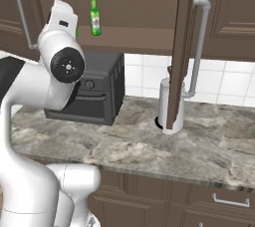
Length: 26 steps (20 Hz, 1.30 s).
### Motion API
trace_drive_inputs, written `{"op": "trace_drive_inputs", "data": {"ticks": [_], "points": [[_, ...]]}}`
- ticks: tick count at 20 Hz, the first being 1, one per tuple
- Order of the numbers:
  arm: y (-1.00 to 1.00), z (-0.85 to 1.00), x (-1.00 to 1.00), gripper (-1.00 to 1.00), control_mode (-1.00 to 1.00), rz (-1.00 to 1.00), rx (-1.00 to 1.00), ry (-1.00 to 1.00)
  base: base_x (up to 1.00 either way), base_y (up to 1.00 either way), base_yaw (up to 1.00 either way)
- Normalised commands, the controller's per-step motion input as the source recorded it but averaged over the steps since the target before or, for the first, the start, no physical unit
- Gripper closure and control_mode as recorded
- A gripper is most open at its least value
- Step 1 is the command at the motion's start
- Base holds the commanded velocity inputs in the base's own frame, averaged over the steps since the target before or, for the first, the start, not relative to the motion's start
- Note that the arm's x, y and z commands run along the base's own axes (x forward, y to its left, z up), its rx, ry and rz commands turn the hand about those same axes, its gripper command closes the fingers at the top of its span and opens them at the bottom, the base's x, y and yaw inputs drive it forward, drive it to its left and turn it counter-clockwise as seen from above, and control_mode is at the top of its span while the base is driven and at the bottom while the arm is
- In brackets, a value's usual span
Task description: Open the cabinet directly in front. Then move the beer and the mug to the dining counter with the candle on it.
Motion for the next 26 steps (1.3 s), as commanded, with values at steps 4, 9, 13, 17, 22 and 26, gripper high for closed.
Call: {"op": "trace_drive_inputs", "data": {"ticks": [4,9,13,17,22,26], "points": [[0.07,-0.20,0.34,-1.00,-1.00,0.07,0.00,0.00,0.00,0.00,0.00],[0.19,-0.14,0.38,-1.00,-1.00,0.01,0.00,-0.01,0.00,0.00,0.00],[0.15,-0.04,0.34,-1.00,-1.00,0.00,0.00,-0.01,0.00,0.00,0.00],[0.14,-0.03,0.33,-1.00,-1.00,0.00,0.00,0.00,0.00,0.00,0.00],[0.00,-0.04,0.39,-1.00,-1.00,0.02,0.00,0.00,0.00,0.00,0.00],[0.00,-0.01,0.28,-1.00,-1.00,0.10,0.00,0.00,0.00,0.00,0.00]]}}
